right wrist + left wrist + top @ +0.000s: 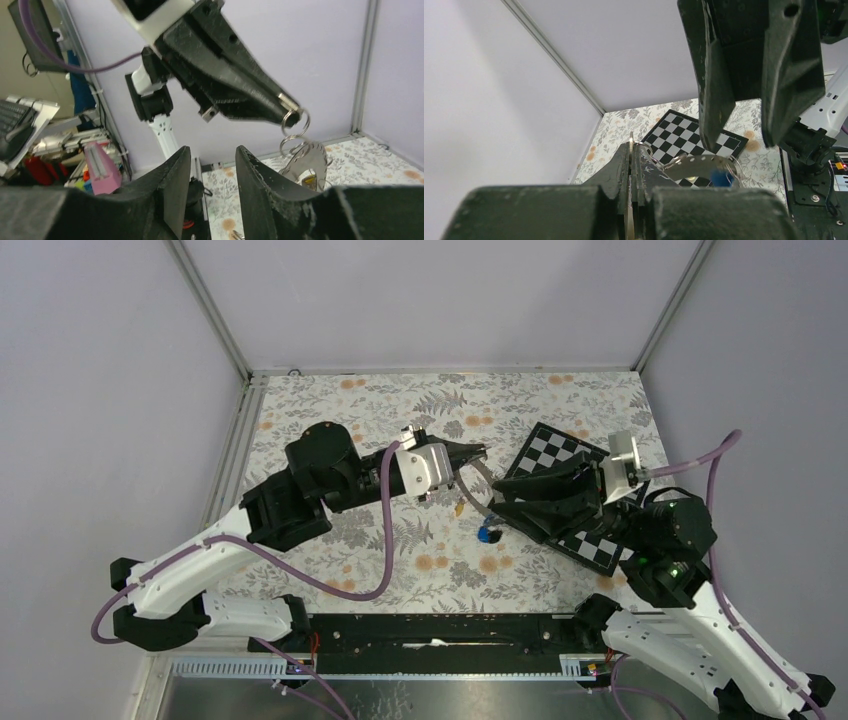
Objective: Remove the keys from the keyring
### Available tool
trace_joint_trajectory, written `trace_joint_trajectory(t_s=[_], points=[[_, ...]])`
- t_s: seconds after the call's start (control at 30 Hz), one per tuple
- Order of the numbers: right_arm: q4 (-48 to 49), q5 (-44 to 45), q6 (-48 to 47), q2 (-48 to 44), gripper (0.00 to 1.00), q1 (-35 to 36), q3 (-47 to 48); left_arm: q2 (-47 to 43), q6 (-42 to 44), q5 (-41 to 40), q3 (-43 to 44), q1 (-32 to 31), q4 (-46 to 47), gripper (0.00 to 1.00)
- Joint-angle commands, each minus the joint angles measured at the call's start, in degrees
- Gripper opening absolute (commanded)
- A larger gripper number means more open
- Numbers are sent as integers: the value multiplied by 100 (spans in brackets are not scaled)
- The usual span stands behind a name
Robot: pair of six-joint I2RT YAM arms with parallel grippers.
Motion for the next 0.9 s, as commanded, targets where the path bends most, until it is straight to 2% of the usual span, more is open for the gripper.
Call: trace_joint_trajectory(t_s=[0.0, 0.27, 0.6, 0.87], points=[[735, -449, -283, -26, 47, -13, -358, -73, 55, -109, 133, 12, 550, 0], [1077, -84, -1146, -266, 48, -5, -864, -163, 195, 180, -10, 10, 616, 0], [840, 129, -1218, -255, 48, -8, -869, -100, 133, 201, 69, 5, 565, 0], [679, 205, -1350, -334, 48, -12, -853, -252, 298, 793, -148, 3, 655, 0]])
